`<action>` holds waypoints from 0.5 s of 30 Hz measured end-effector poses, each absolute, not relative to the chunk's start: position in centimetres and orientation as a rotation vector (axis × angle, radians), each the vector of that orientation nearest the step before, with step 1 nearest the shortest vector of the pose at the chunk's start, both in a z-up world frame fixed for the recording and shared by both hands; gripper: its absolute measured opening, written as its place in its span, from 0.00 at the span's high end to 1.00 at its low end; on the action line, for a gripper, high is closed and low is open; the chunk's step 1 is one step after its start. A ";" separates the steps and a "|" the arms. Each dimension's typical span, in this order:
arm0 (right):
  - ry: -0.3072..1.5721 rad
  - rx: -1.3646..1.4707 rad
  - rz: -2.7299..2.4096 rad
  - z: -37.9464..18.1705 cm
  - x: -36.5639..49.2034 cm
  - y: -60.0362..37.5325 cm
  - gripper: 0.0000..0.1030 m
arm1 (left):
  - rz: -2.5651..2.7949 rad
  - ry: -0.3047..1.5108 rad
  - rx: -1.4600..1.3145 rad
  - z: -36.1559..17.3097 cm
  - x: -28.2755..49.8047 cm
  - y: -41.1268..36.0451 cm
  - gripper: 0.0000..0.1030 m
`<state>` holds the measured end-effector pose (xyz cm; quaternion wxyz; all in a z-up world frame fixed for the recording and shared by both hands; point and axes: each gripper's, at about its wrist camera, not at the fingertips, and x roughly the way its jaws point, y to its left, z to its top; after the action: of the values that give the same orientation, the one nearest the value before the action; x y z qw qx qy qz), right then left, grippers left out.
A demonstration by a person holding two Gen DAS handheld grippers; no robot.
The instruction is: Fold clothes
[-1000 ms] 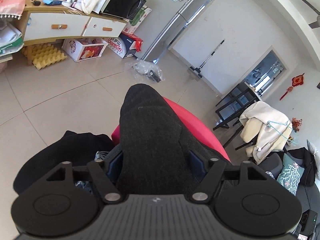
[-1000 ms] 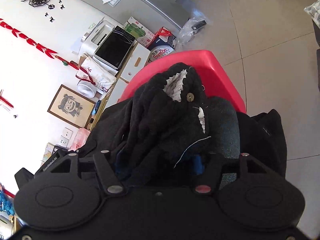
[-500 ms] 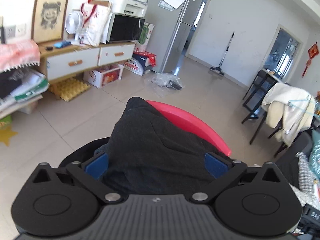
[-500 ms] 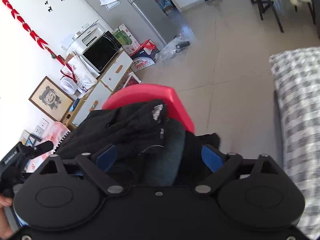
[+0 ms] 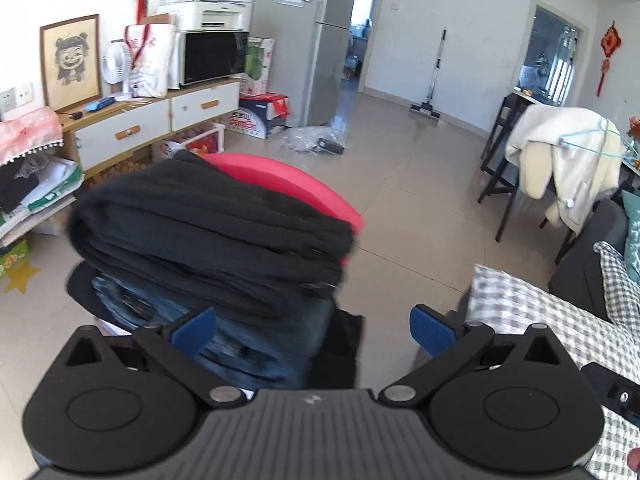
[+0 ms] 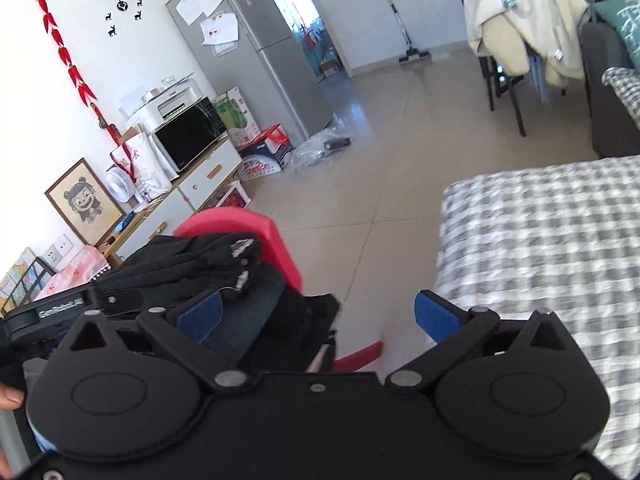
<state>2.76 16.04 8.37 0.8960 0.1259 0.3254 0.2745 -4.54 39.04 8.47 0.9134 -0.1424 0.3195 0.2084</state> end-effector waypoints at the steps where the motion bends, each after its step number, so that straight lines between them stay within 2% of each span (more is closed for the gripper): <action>1: 0.671 0.258 0.556 8.3 2.7 15.2 0.00 | 0.414 0.667 -0.288 8.1 -4.0 37.6 0.00; 10: 0.656 0.226 0.407 6.4 2.8 5.7 0.00 | 0.288 0.742 -0.252 3.6 -0.4 24.7 0.00; 15: 0.655 0.141 0.316 4.2 2.6 1.1 0.00 | 0.239 0.799 -0.097 0.2 0.5 18.4 0.00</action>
<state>2.62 1.13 4.17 0.9321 0.0688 0.3202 0.1545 0.46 18.45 0.23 0.9132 -0.0469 0.3879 0.1160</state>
